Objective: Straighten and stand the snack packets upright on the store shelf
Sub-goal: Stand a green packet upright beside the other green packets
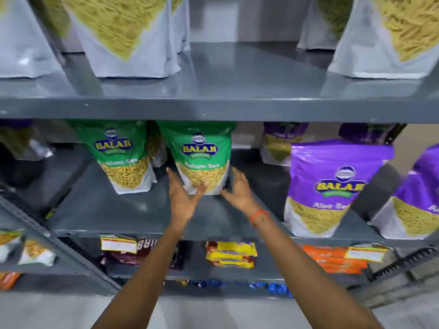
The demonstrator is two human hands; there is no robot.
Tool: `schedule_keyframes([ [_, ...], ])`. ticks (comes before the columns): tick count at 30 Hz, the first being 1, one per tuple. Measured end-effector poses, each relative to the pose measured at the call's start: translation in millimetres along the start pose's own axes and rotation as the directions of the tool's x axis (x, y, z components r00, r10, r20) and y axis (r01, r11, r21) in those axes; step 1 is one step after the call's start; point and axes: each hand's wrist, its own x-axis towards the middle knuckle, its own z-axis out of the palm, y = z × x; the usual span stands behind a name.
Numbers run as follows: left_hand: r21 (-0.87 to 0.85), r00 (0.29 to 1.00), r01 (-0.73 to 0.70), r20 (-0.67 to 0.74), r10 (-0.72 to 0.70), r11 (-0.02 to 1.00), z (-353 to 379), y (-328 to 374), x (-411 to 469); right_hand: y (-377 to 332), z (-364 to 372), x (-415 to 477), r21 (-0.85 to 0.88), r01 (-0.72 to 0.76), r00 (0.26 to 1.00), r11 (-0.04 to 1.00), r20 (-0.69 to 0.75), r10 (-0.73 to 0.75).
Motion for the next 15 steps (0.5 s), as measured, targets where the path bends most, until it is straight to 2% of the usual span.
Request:
schedule_keyframes([
  [3,-0.023,0.971,0.06,0.232,-0.053,0.998,-11.5,-30.9,45.0,5.2,16.6,28.9,0.154,-0.141,0.99,0.978,0.043,0.136],
  [6,0.015,0.9,0.118,0.421,-0.113,0.993,-19.4,-44.5,64.5,0.5,18.9,34.8,0.303,-0.193,0.979,0.933,0.118,0.164],
  [9,0.049,0.88,0.12,0.457,-0.129,0.992,-26.2,-50.9,59.8,1.8,18.6,26.5,0.33,-0.204,0.977,0.922,0.121,0.173],
  [12,0.029,0.872,0.115,0.476,-0.115,0.993,-37.9,-49.3,32.7,5.4,18.9,-6.0,0.266,-0.211,0.974,0.94,0.137,0.18],
  [15,0.06,0.873,0.034,0.485,-0.059,0.998,-44.4,-52.5,-2.6,6.5,13.3,-47.7,0.217,-0.189,0.976,0.958,0.145,0.16],
])
